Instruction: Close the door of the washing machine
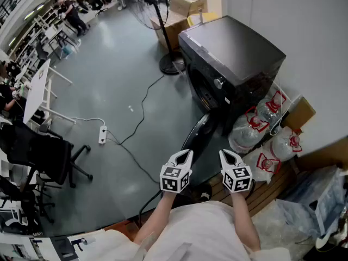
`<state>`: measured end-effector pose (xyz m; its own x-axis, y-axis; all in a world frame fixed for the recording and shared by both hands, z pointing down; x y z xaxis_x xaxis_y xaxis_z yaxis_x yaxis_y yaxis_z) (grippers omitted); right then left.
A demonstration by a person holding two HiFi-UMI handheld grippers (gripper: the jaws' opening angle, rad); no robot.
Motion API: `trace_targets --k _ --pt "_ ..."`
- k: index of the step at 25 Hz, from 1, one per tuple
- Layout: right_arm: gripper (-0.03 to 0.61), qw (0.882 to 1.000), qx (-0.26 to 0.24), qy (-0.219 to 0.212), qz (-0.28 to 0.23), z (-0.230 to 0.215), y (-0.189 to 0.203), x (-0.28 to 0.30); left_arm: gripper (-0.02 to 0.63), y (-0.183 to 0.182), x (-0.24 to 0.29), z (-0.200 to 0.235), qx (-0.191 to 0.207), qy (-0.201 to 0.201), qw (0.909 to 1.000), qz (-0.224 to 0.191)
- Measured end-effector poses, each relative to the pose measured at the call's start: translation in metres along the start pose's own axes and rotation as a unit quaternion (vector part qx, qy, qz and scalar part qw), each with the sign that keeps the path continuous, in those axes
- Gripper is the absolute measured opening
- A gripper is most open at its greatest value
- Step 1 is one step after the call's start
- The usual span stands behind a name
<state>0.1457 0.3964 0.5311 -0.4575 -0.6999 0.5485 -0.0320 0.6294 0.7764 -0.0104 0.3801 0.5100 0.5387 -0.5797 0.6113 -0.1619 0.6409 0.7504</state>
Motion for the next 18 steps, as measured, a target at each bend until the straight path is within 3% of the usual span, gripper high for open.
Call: trace_targets --k 10,15,18 --pt "0.0 1.0 -0.008 -0.009 0.007 0.006 -0.003 0.011 0.003 -0.006 0.02 0.011 0.059 0.0 0.998 0.023" --pt "0.002 0.993 -0.066 -0.091 0.024 0.021 -0.021 0.028 0.023 0.006 0.059 0.036 0.085 -0.005 0.9939 0.07" --pt "0.002 0.984 -0.133 -0.103 0.058 0.024 -0.03 0.045 0.049 0.015 0.079 0.052 0.094 -0.012 0.9904 0.101"
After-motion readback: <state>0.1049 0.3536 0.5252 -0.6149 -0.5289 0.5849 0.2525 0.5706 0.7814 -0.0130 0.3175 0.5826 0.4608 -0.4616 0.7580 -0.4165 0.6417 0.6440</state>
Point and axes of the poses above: the fingertips, and each gripper's own axes: x forward along the fingers, z to its left, y out of its underside, the point moved 3 cm from there along -x, backward along the fingers, and after that the axes turned 9 degrees about z, right-handed, at the moved point
